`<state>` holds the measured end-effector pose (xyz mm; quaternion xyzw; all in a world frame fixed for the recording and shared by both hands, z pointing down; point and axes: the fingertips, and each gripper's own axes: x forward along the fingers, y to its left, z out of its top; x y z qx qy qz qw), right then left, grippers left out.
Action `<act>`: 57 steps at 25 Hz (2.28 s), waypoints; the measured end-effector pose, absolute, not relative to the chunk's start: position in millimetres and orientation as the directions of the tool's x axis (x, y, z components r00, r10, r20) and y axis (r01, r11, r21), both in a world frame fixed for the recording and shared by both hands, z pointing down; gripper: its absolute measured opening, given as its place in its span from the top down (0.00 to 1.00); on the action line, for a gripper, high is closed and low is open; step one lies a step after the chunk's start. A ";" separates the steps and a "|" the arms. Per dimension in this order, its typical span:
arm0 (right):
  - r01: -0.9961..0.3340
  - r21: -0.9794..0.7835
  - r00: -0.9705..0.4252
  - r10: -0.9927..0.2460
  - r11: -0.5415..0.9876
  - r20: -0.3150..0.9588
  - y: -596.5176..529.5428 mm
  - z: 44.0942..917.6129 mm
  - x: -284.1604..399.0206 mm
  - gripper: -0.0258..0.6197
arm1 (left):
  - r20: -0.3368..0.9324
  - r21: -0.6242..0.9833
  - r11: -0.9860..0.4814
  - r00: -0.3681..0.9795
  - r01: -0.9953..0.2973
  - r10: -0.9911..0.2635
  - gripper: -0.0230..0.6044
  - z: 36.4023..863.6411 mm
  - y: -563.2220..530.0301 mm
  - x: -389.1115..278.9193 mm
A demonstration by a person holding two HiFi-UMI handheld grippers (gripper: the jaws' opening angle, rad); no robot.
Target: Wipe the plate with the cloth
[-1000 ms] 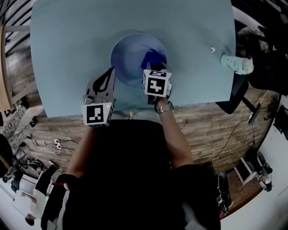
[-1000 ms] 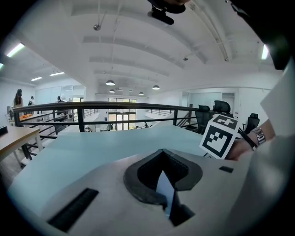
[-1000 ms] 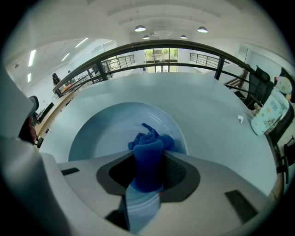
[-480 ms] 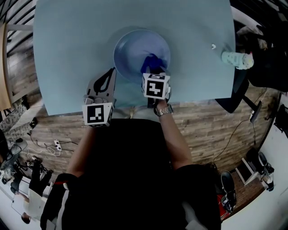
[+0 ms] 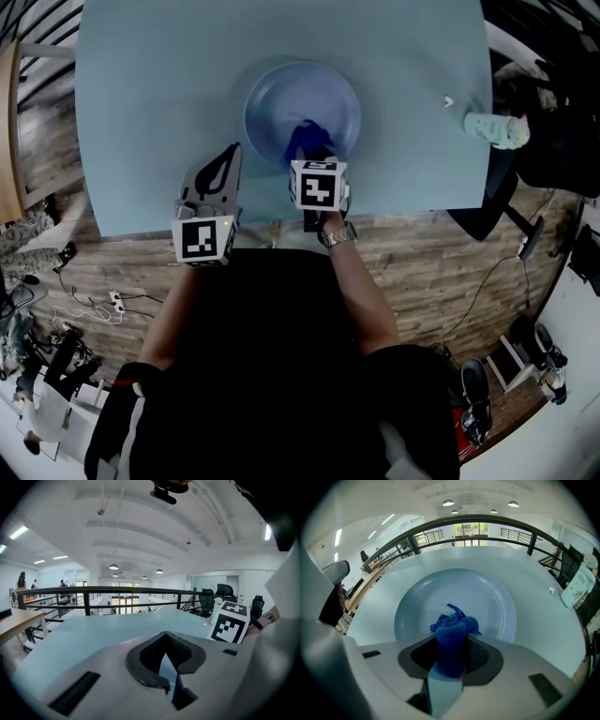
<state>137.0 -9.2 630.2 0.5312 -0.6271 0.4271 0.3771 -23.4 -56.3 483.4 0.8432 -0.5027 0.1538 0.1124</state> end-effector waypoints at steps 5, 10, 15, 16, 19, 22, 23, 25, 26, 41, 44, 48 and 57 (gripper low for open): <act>-0.978 -0.169 -0.202 -0.342 0.122 0.918 -13.7 630.5 117.9 0.77 | 0.375 0.037 -0.456 0.436 -0.889 -0.818 0.96 484.2 -57.2 -26.5; -0.968 -0.184 -0.230 -0.320 0.169 0.919 -16.9 630.5 101.9 0.77 | 0.374 0.037 -0.439 0.420 -0.898 -0.827 0.96 483.9 -58.7 -30.7; -0.956 -0.209 -0.268 -0.322 0.208 0.908 -28.4 629.3 82.2 0.77 | 0.380 0.041 -0.419 0.402 -0.907 -0.833 0.96 486.7 -61.1 -38.6; -0.954 -0.212 -0.273 -0.317 0.213 0.908 -30.0 628.9 79.1 0.77 | 0.378 0.042 -0.417 0.401 -0.908 -0.835 0.96 486.0 -62.5 -39.4; -0.949 -0.214 -0.279 -0.305 0.229 0.911 -35.9 629.0 72.7 0.77 | 0.389 0.049 -0.399 0.386 -0.915 -0.837 0.96 487.7 -65.5 -42.7; -0.943 -0.223 -0.293 -0.299 0.247 0.908 -43.7 629.8 67.6 0.77 | 0.403 0.051 -0.386 0.373 -0.921 -0.836 0.96 492.1 -68.0 -43.8; -0.940 -0.227 -0.299 -0.299 0.253 0.906 -46.8 629.5 65.5 0.77 | 0.408 0.051 -0.383 0.369 -0.922 -0.835 0.96 493.1 -68.9 -44.2; -0.934 -0.236 -0.314 -0.305 0.268 0.899 -54.7 628.1 61.1 0.77 | 0.413 0.052 -0.379 0.366 -0.924 -0.834 0.96 494.6 -71.2 -44.8; -0.932 -0.240 -0.320 -0.306 0.273 0.897 -58.5 627.8 59.3 0.77 | 0.413 0.053 -0.378 0.364 -0.924 -0.834 0.96 495.3 -72.8 -45.0; -0.918 -0.239 -0.337 -0.303 0.317 0.891 -104.4 631.8 62.8 0.77 | 0.431 0.058 -0.351 0.340 -0.935 -0.836 0.96 504.5 -108.5 -36.7; -0.916 -0.246 -0.343 -0.303 0.316 0.889 -113.0 631.5 65.8 0.77 | 0.442 0.060 -0.344 0.334 -0.937 -0.833 0.96 507.6 -112.8 -35.6; -0.920 -0.241 -0.340 -0.325 0.308 0.883 -128.0 630.7 73.3 0.77 | 0.454 0.057 -0.339 0.326 -0.939 -0.829 0.96 510.2 -117.9 -34.3; -0.949 -0.203 -0.291 -0.419 0.242 0.860 -149.7 618.1 100.7 0.77 | 0.440 0.069 -0.352 0.345 -0.934 -0.829 0.96 501.9 -122.4 -26.3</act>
